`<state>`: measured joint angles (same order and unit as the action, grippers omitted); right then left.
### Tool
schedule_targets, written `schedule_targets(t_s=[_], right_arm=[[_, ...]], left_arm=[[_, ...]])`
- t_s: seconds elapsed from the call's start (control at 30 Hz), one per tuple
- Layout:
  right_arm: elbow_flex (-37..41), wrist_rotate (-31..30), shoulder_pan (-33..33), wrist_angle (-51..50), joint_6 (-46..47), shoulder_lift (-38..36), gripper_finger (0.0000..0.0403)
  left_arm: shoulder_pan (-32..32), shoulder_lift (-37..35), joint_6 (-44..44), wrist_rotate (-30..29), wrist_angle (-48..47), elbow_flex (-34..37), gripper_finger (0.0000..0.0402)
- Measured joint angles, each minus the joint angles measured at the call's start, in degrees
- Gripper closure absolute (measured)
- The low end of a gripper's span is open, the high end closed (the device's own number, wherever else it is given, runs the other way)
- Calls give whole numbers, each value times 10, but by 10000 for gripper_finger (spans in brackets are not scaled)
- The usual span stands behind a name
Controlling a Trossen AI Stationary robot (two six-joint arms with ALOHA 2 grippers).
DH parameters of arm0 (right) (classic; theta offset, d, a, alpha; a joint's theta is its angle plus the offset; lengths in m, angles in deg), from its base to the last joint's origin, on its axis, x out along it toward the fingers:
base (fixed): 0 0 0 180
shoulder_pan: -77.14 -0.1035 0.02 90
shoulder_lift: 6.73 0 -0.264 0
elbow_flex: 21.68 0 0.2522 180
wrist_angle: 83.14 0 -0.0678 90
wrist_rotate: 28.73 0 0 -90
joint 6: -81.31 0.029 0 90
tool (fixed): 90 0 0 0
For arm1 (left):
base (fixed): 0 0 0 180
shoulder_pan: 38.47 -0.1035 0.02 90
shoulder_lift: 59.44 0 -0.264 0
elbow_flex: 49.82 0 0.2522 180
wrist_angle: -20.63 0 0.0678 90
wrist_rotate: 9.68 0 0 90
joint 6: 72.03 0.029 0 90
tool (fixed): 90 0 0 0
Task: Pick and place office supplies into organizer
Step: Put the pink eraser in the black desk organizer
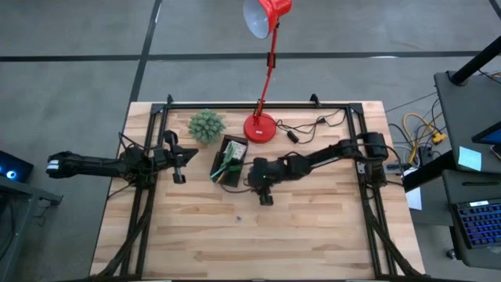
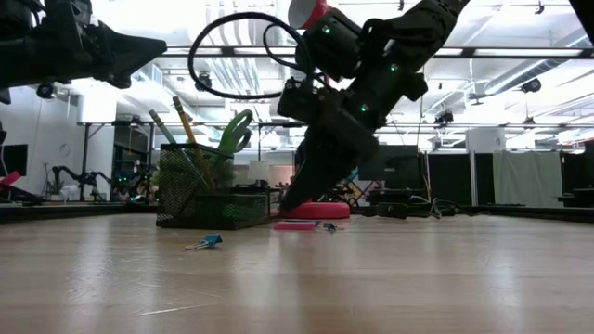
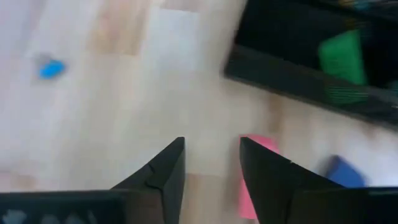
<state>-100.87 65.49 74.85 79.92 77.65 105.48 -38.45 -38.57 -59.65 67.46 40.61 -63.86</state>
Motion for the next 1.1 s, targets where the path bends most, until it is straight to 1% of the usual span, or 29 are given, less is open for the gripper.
schedule_targets(t_s=[0.13,0.2,0.27,0.33,0.4,0.6,0.87,1.1], right_arm=[[0,-93,-9,0,-27,0,240],[0,-114,-8,-1,-35,0,229],[0,-103,-7,-1,-34,0,221],[0,-70,-5,-1,-30,0,216],[0,-55,-5,-4,-30,0,215],[0,-58,-3,-36,-29,5,218],[0,-54,6,-37,-22,20,221],[0,-50,8,-39,-12,21,241]], left_arm=[[0,0,0,0,1,0,402],[0,0,0,0,1,0,402],[0,0,0,0,1,0,402],[0,0,0,0,1,0,402],[0,0,0,0,1,0,402],[0,0,0,0,1,0,402],[0,0,0,0,1,0,402],[0,0,0,0,1,0,402]])
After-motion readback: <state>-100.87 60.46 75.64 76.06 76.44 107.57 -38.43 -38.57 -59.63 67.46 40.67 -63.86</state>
